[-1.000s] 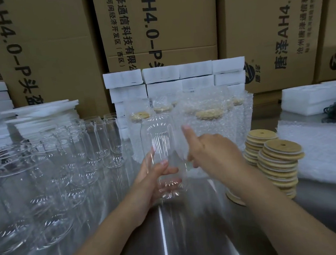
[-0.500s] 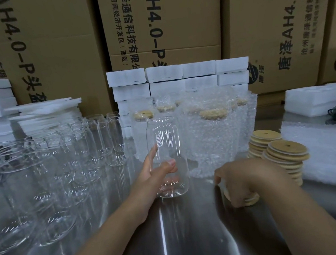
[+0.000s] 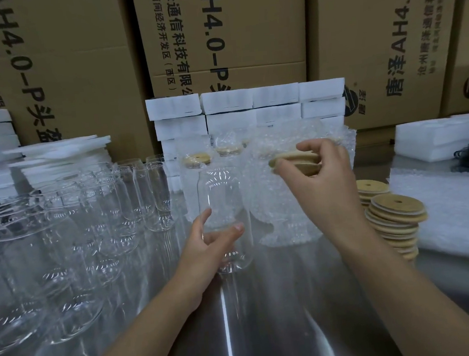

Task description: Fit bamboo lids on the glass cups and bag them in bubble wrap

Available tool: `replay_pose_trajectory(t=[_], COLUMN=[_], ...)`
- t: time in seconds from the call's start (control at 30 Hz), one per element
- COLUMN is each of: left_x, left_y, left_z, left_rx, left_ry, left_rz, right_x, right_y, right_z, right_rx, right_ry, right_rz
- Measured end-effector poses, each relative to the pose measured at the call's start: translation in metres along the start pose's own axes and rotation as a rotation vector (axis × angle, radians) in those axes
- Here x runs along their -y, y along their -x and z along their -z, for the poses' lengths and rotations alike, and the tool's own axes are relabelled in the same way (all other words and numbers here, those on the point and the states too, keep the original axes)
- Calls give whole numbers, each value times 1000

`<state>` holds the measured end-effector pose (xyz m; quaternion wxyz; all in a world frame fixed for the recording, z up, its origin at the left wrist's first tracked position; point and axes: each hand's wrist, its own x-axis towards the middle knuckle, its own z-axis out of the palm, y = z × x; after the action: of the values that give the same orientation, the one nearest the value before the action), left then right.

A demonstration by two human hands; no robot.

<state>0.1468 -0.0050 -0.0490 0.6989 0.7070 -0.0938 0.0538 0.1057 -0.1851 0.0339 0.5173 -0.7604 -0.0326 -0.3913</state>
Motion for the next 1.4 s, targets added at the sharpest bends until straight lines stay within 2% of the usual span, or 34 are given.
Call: replay_pose_trajectory(t=[0.17, 0.37, 0.6, 0.83, 1.23, 1.4], left_x=[0, 1, -2, -4, -5, -5], left_y=[2, 5, 8, 9, 12, 10], left_z=[2, -1, -4, -5, -6, -5], left_rx=[32, 168, 243, 247, 231, 238], left_ry=[-111, -155, -171, -169, -135, -129], left_rz=[-17, -40, -68, -79, -74, -66], right_x=[3, 4, -2, -6, -9, -9], right_y=[5, 12, 16, 14, 17, 16], right_z=[-5, -12, -21, -23, -28, -25], right_rx=[-34, 56, 156, 239, 246, 294], right_ry=[-103, -201, -181, -183, -203, -120], right_rz=[68, 126, 165, 169, 182, 208])
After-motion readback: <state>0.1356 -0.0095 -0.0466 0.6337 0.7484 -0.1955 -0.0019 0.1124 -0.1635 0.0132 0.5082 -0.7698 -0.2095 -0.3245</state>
